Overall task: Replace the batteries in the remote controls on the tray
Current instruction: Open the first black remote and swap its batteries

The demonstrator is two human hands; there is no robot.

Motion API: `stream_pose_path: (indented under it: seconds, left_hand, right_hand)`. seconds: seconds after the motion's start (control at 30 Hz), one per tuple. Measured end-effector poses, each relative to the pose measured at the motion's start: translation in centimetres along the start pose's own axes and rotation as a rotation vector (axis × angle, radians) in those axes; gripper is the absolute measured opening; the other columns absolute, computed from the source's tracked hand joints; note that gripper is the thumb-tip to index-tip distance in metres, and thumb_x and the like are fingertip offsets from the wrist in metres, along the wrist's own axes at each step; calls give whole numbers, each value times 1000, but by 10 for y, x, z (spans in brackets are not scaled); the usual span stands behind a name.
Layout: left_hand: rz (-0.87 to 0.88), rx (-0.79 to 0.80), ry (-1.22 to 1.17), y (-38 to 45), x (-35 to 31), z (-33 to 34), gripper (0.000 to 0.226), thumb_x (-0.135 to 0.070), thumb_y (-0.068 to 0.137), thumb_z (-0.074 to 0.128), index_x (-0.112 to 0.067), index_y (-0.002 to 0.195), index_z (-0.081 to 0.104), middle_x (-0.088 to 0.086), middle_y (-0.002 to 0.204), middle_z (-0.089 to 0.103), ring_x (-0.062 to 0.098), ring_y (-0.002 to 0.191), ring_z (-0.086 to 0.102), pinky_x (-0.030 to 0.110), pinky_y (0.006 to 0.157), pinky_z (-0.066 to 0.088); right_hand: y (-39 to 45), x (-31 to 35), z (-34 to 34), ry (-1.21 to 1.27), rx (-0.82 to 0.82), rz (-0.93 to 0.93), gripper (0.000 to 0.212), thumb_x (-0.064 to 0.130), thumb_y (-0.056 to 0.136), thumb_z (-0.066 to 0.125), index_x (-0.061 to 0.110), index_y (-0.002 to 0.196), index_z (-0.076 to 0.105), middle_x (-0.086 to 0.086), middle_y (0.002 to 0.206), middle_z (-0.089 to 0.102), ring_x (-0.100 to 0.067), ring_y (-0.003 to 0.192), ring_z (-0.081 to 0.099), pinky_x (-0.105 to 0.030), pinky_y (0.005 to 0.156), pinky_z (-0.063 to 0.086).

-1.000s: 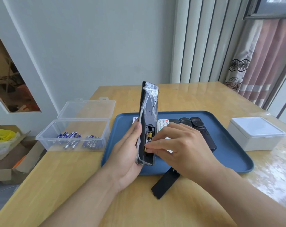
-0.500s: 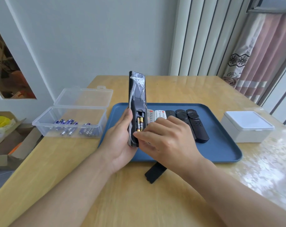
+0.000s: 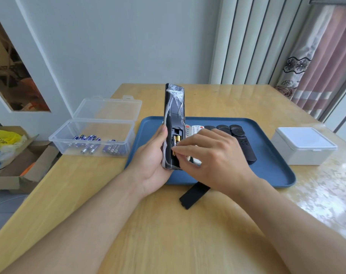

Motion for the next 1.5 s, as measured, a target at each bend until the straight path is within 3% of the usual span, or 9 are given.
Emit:
stream_pose_path:
  seconds: [0.23, 0.43, 0.77, 0.93, 1.07, 1.13, 1.27, 1.4, 1.5]
  left_hand:
    - [6, 18, -9, 3, 3, -3, 49, -45, 108, 36, -20, 145, 54, 12, 140, 63, 30, 131, 59, 52, 112, 44]
    - [25, -21, -72, 2, -2, -1, 50, -43, 109, 35, -13, 144, 54, 17, 137, 64, 29, 125, 63, 34, 88, 60]
    - [-15, -92, -180, 6, -3, -5, 54, -45, 106, 42, -8, 143, 55, 19, 133, 65, 28, 122, 64, 35, 98, 55]
    - [-16, -51, -148, 3, -6, -3, 54, -45, 107, 38, -9, 142, 55, 16, 131, 66, 25, 115, 69, 33, 86, 61]
    - [17, -59, -115, 0, -6, -2, 51, -44, 106, 42, -14, 146, 52, 16, 142, 60, 28, 127, 62, 40, 100, 55]
    - [73, -67, -107, -1, -5, 1, 49, -40, 104, 47, -14, 145, 54, 14, 136, 63, 26, 120, 65, 37, 95, 58]
    - [239, 17, -21, -4, -1, 9, 40, -27, 106, 47, -25, 145, 54, 4, 126, 68, 17, 105, 69, 30, 83, 59]
    - [304, 43, 106, -3, 3, 12, 42, -25, 104, 50, -31, 146, 54, 5, 132, 66, 21, 114, 60, 40, 98, 45]
    - [283, 42, 107, -4, 5, 13, 39, -26, 105, 48, -30, 144, 56, 1, 122, 70, 19, 105, 63, 37, 84, 48]
  right_hand:
    - [-2, -3, -3, 3, 47, 23, 13, 28, 92, 70, 26, 92, 82, 10, 94, 77, -16, 71, 65, -33, 58, 49]
    - [-1, 5, -1, -75, -2, -39, 11, 19, 89, 72, 25, 89, 81, 11, 89, 77, -17, 61, 63, -33, 53, 43]
    - [-1, 16, 8, -212, -41, -32, 21, 8, 89, 66, 23, 78, 74, 9, 63, 66, -18, 48, 52, -34, 48, 34]
    - [1, 19, 7, -157, -77, -2, 19, 12, 90, 63, 23, 86, 78, 9, 71, 69, -18, 52, 57, -35, 47, 38]
    - [-1, 23, 5, 33, -32, 176, 12, 25, 91, 70, 22, 94, 81, 8, 84, 73, -12, 68, 67, -34, 55, 51]
    - [-2, 25, 2, 166, 13, 346, 12, 26, 90, 72, 22, 97, 81, 10, 87, 73, -10, 71, 68, -31, 58, 55]
    - [0, 29, -4, 373, 123, 726, 8, 19, 85, 74, 23, 91, 71, 22, 79, 64, -4, 66, 60, -13, 59, 42]
    - [4, 32, -4, 471, 171, 922, 18, 17, 81, 70, 24, 89, 56, 12, 81, 64, -6, 71, 62, -17, 61, 48]
    - [5, 28, -7, 506, 187, 1000, 24, 16, 79, 69, 26, 96, 54, 9, 80, 63, -5, 68, 61, -18, 59, 47]
Point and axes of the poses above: each hand's wrist, its own y-axis towards the middle knuckle, its own z-axis out of the palm, x = y × z, the point moved 1 cm from there along y, towards the middle knuckle
